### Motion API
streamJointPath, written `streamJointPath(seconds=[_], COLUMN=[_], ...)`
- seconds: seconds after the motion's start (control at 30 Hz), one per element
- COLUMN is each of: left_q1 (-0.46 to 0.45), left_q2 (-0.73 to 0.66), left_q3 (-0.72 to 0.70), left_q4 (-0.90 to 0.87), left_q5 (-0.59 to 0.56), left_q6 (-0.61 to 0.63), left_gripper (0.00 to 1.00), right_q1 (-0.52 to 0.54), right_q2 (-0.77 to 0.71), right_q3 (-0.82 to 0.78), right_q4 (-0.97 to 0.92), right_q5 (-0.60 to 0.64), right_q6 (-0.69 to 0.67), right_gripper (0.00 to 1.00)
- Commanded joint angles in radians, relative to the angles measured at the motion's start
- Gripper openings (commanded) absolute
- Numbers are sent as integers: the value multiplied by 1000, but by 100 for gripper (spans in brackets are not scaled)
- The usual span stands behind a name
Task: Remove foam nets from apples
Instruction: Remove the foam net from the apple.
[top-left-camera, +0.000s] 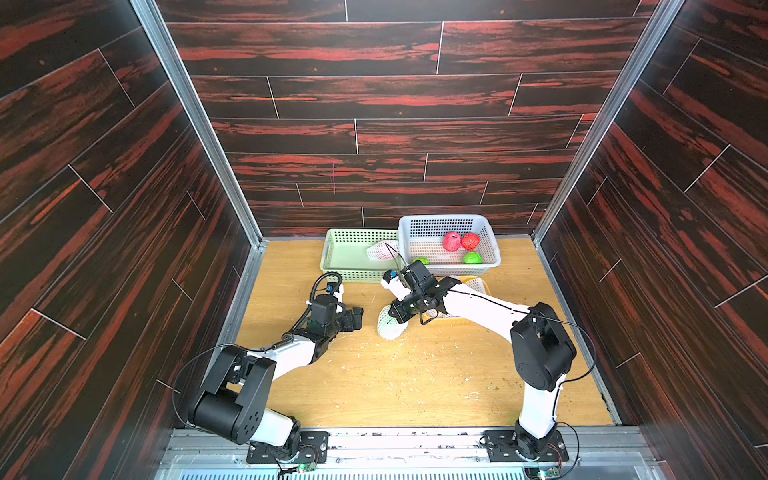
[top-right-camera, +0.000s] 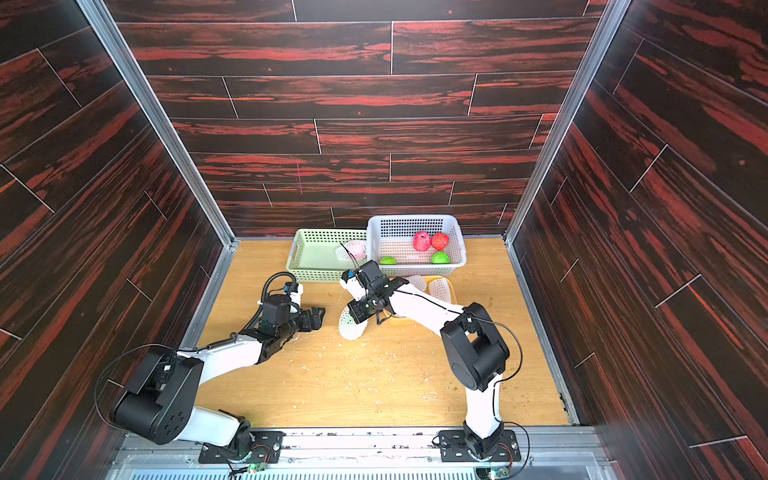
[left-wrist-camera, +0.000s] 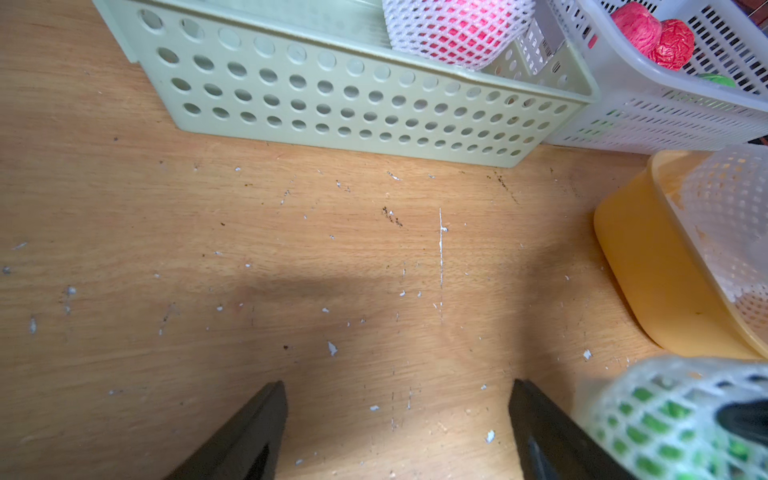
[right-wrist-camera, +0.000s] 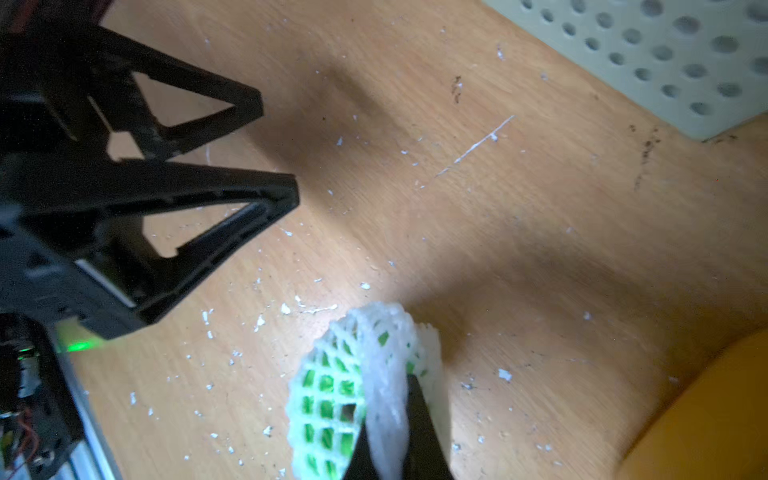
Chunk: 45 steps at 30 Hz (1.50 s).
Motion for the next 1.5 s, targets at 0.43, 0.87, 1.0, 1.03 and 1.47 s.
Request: streamJointPath(seconds=[0.43,0.87,1.0,1.03,1.47], left_q1=[5,6,6,6,6], left_q2=[-17,-9,-2,-4,-89], left_q3=[4,27,25,24,-41], left_q4=[14,-13,-2,-6,74], left_q5=[-2,3,3,1,27], left_q6=[-4,12,11,11,23], left_gripper=[88,88,88,88,89], right_q1=[5,40,38,5,-66], right_q2=[-7,70,52,38,53], right_q3=[46,117,108,103,80], right_q4=[-25,-71,-64,-55,-4], right_q5=[-2,79,93,-53,-244], right_q6=[63,25,36,47,132], right_gripper=[0,0,0,0,0])
